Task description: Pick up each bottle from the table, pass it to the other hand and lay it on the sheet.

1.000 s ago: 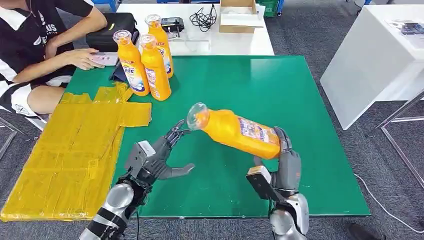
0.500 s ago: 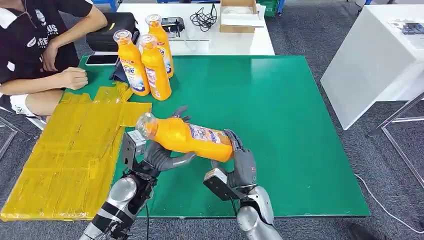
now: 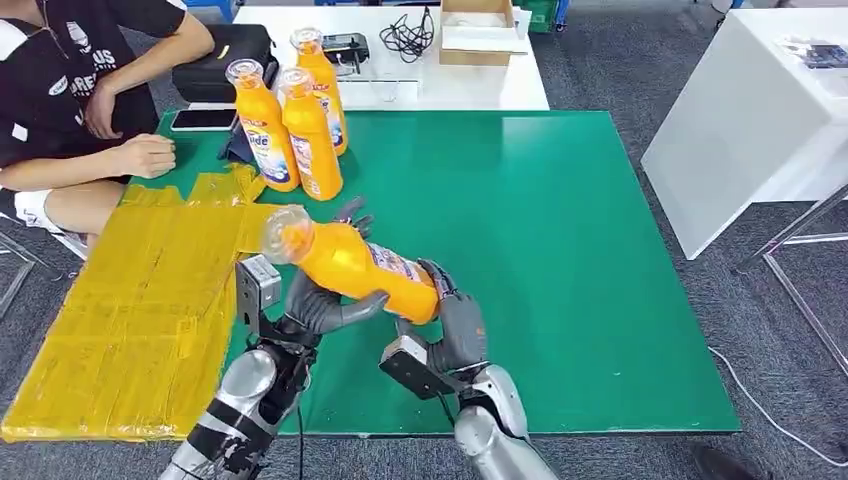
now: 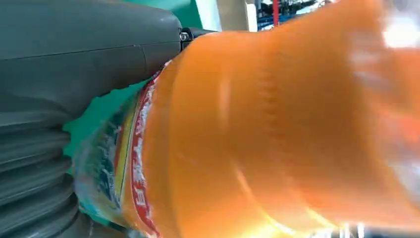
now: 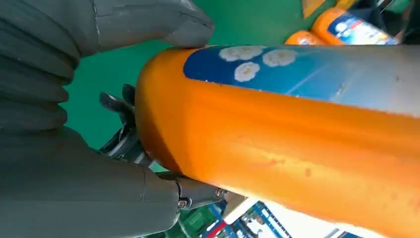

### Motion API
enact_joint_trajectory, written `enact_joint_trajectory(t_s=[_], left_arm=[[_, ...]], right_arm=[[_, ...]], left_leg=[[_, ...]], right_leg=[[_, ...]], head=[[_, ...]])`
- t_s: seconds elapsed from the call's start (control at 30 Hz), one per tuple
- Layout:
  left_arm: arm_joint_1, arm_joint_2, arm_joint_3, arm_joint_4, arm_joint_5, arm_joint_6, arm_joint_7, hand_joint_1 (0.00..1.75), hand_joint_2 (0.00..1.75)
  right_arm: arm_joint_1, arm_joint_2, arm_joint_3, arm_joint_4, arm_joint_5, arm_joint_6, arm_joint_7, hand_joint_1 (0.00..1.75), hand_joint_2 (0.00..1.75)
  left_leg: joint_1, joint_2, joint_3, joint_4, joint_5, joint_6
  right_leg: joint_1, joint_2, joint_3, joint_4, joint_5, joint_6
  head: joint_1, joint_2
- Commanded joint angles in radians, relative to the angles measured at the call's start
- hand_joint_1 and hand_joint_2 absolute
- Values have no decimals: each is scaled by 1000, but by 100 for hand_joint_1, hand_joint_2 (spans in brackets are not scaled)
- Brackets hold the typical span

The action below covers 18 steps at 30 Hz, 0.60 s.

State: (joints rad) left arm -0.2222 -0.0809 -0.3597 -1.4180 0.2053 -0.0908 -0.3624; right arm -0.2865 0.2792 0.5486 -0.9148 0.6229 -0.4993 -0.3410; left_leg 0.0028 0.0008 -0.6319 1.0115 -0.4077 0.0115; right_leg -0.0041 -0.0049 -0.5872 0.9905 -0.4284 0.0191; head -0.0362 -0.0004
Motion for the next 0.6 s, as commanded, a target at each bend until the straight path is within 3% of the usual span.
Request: enact_joint_trajectory(t_s=[0.03, 0.43, 0.47, 0.5, 0.6], left_arm=[[-23, -28, -32, -4, 45, 56, -18, 175, 175], [-37, -20, -45, 16, -1, 127, -49, 175, 175], [-39, -14, -43, 12, -47, 176, -66, 175, 175], [-43, -4, -40, 5, -109, 234, -79, 175, 175], [-45, 9, -30, -5, -136, 251, -74, 175, 175]], right_arm=[[-68, -13, 115, 103, -22, 6, -1, 175, 175], [-49, -32, 132, 33, -64, 5, -7, 175, 175], [-34, -40, 120, 0, -87, -2, -17, 131, 175], [-13, -53, 107, -47, -111, -11, -29, 0, 175], [13, -73, 95, -113, -123, -9, -29, 0, 175]], left_leg=[[0, 0, 2, 0, -1, 0], [0, -2, 4, -1, -1, -1], [0, -2, 3, -1, -1, -1], [0, -3, 5, -1, -1, -1], [0, -4, 4, -1, -1, -1]], right_leg=[[0, 0, 3, -1, -1, 0], [0, -2, 4, -1, -1, 0], [0, -1, 3, -1, -1, 0], [0, -2, 6, -1, -2, 0], [0, -3, 5, -1, -2, 0]], head=[[0, 0], [0, 0], [0, 0], [0, 0], [0, 0]])
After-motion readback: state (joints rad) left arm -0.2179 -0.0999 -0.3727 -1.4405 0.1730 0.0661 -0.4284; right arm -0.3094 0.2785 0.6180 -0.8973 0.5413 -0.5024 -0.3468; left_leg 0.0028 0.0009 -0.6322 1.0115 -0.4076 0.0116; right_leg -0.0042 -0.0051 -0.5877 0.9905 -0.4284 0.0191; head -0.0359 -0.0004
